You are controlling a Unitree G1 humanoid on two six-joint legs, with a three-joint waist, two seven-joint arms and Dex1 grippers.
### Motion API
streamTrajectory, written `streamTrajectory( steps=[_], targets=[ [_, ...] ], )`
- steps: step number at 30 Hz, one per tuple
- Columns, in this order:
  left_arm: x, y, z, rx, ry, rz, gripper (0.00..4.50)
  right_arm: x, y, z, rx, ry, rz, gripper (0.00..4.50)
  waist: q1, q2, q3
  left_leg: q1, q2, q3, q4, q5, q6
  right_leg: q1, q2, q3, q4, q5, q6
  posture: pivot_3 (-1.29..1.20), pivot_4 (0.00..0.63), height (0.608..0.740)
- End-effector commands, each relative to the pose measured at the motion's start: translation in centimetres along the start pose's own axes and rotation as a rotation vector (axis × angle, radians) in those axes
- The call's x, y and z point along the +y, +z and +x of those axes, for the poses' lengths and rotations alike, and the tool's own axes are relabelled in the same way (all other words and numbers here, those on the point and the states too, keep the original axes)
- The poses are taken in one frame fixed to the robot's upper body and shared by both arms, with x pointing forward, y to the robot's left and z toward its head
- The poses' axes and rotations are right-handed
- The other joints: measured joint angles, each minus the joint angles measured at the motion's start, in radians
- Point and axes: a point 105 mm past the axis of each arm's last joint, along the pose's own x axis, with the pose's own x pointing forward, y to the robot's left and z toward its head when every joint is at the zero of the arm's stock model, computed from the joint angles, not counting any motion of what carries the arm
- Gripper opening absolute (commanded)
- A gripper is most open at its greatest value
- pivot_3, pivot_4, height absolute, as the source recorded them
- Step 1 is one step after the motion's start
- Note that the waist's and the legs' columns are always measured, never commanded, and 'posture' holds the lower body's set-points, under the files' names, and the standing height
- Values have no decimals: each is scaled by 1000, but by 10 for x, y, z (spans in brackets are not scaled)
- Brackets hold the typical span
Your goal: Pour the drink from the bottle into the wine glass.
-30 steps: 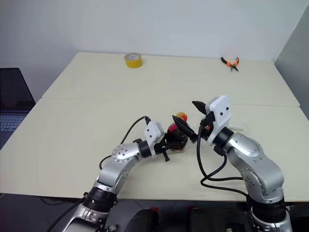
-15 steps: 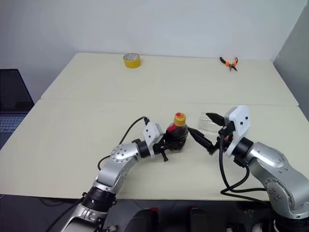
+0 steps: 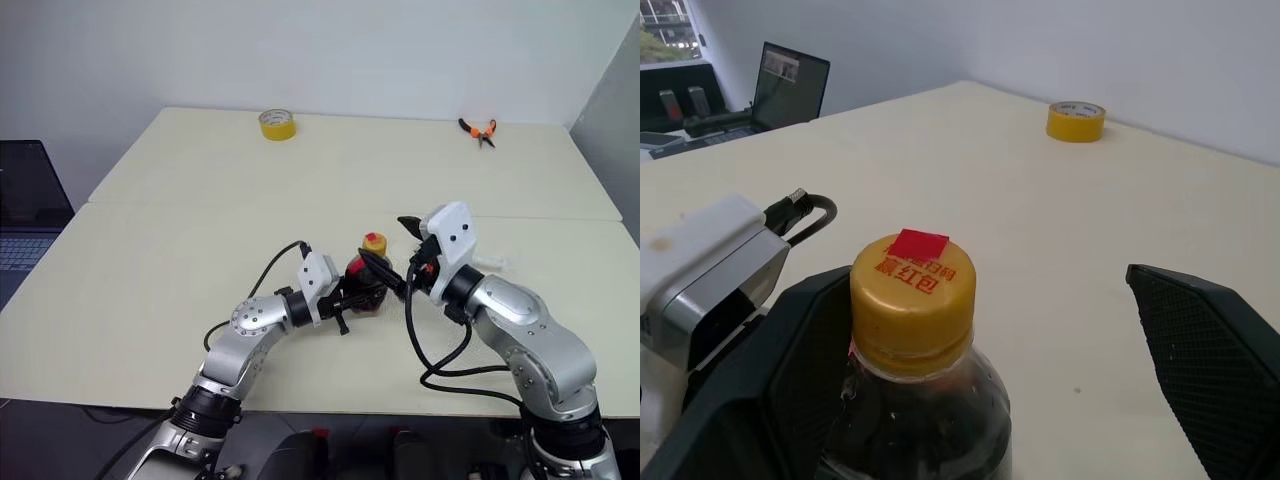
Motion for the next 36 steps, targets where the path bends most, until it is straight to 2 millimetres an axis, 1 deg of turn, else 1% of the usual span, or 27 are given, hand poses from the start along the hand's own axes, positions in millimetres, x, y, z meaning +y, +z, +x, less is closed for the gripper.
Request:
streamTrajectory(
  steps=[1,8,10,14,21,24,28,31,36],
  targets=[
    [-1,19,3,-66,-12,53,648,-16,15,-8,-58,-79,-27,4500,0,0,0,0,0,0,0,0,0,0,0,0,0,0,0,0,150,740],
    [-1,19,2,-65,-13,50,647,-22,13,-21,-51,-103,0,4500,0,0,0,0,0,0,0,0,0,0,0,0,0,0,0,0,150,740],
    [-1,19,2,-64,-12,50,647,-18,17,-28,-69,-82,34,4500,0,0,0,0,0,0,0,0,0,0,0,0,0,0,0,0,150,740],
    [-1,19,2,-64,-14,51,647,-11,19,-34,-77,-40,83,4500,1,0,0,0,0,0,0,0,0,0,0,0,0,0,0,0,150,740],
    [-1,19,3,-65,-16,51,645,-11,9,-43,-21,-34,113,4500,0,0,0,0,0,0,0,0,0,0,0,0,0,0,0,0,150,740],
    [-2,19,3,-63,-17,51,645,-4,4,-48,34,15,79,4500,1,0,0,0,0,0,0,0,0,0,0,0,0,0,0,0,150,740],
    [-2,19,3,-63,-17,51,645,7,17,-39,-9,61,69,4500,-3,0,0,0,0,0,0,0,0,0,0,0,0,0,0,0,150,740],
    [-2,18,3,-61,-19,50,645,13,23,-26,-38,62,47,4500,-4,0,0,0,1,0,0,0,0,0,1,0,1,0,0,0,150,740],
    [-1,18,4,-61,-20,50,645,12,25,-13,-57,31,28,4500,-1,0,0,0,0,0,0,0,0,0,1,0,0,0,0,0,150,740]
  ],
)
